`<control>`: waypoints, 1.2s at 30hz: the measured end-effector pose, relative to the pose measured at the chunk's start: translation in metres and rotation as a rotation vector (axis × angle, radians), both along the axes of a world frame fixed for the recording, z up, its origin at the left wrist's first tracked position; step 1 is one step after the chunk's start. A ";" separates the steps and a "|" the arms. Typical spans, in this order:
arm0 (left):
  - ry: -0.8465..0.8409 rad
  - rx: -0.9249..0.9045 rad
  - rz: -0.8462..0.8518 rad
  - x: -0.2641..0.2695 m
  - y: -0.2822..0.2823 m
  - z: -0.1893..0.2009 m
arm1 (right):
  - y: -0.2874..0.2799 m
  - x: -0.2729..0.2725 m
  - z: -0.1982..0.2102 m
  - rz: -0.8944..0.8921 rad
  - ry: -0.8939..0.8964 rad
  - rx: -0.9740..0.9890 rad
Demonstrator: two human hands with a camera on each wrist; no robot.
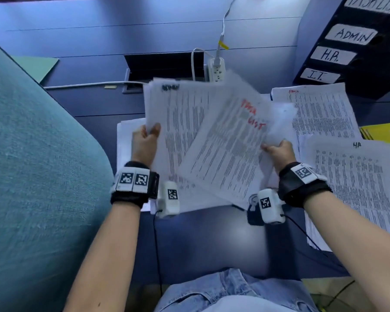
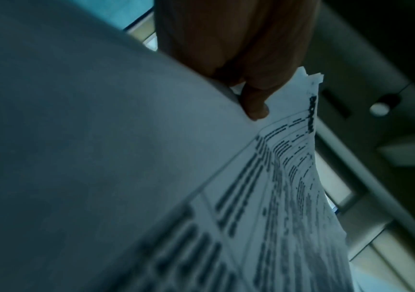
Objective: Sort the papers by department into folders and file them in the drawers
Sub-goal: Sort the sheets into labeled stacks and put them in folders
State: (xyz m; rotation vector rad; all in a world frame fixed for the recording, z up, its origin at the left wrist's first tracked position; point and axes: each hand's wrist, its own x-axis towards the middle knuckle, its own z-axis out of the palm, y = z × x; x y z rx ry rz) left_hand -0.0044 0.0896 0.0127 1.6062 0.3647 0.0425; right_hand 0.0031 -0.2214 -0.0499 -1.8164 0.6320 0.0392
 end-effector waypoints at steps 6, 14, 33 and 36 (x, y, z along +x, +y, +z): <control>-0.361 -0.053 0.120 0.027 0.023 0.070 | -0.026 0.023 0.022 -0.022 0.095 -0.316; -0.212 -0.232 -0.029 0.021 0.014 0.051 | -0.027 0.040 0.024 0.058 0.137 -0.392; 0.440 -0.070 -0.266 -0.016 -0.035 -0.043 | -0.020 0.025 0.029 0.162 0.127 -0.456; 0.434 -0.097 -0.258 -0.017 -0.036 -0.043 | -0.017 0.030 0.034 0.176 0.137 -0.516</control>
